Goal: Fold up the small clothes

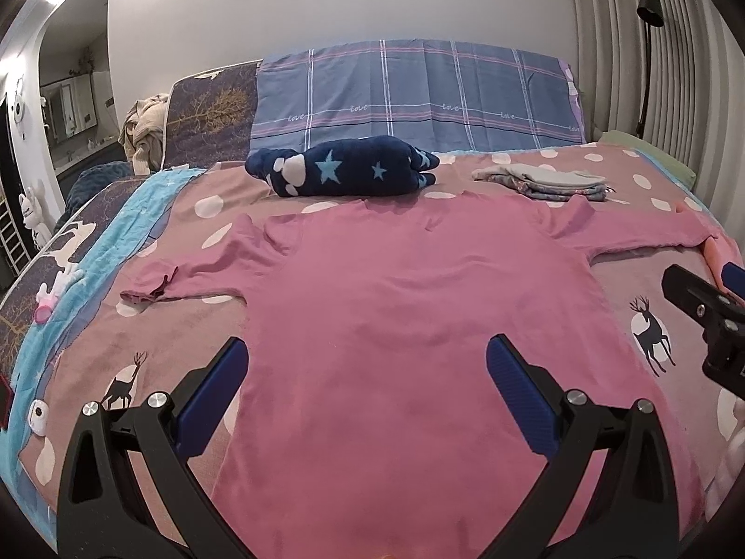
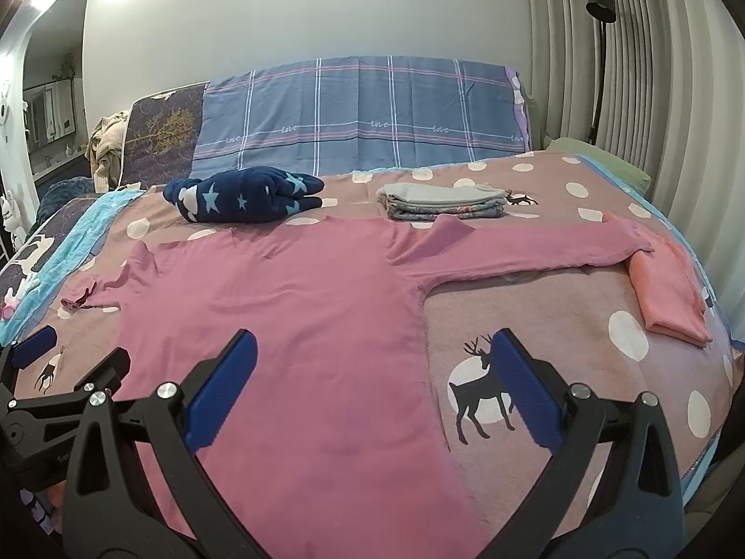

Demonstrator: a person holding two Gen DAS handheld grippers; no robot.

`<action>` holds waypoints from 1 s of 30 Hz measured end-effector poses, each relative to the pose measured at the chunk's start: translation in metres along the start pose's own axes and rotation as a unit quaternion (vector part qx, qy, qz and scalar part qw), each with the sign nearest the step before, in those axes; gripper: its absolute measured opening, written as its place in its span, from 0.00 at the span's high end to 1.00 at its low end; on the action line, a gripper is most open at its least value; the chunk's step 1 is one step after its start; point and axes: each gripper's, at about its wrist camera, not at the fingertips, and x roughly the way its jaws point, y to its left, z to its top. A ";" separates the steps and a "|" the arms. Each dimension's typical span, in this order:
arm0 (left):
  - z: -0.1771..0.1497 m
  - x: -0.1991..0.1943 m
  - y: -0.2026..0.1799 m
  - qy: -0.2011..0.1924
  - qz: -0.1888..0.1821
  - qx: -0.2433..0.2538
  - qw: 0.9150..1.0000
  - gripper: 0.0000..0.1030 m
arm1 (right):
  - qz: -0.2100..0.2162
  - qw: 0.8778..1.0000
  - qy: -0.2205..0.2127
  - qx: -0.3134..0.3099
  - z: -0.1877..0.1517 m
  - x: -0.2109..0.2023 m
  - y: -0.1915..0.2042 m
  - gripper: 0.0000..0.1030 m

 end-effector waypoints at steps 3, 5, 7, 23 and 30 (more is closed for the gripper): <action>0.000 -0.001 0.001 -0.003 -0.006 -0.001 1.000 0.01 | 0.000 1.000 0.000 0.000 0.000 0.001 0.001 0.02; 0.000 -0.001 0.002 -0.004 -0.005 -0.002 1.000 0.01 | 0.001 1.000 0.001 0.000 0.000 0.001 0.000 0.02; 0.000 0.000 0.002 -0.005 -0.002 -0.002 1.000 0.01 | 0.001 1.000 0.002 0.000 -0.001 0.002 0.001 0.02; -0.003 0.007 0.011 -0.006 -0.015 -0.003 1.000 0.01 | 0.000 1.000 0.013 -0.008 -0.007 0.017 0.008 0.02; -0.005 0.015 0.021 0.000 -0.010 -0.008 1.000 0.01 | -0.005 1.000 0.020 -0.019 -0.007 0.024 0.015 0.02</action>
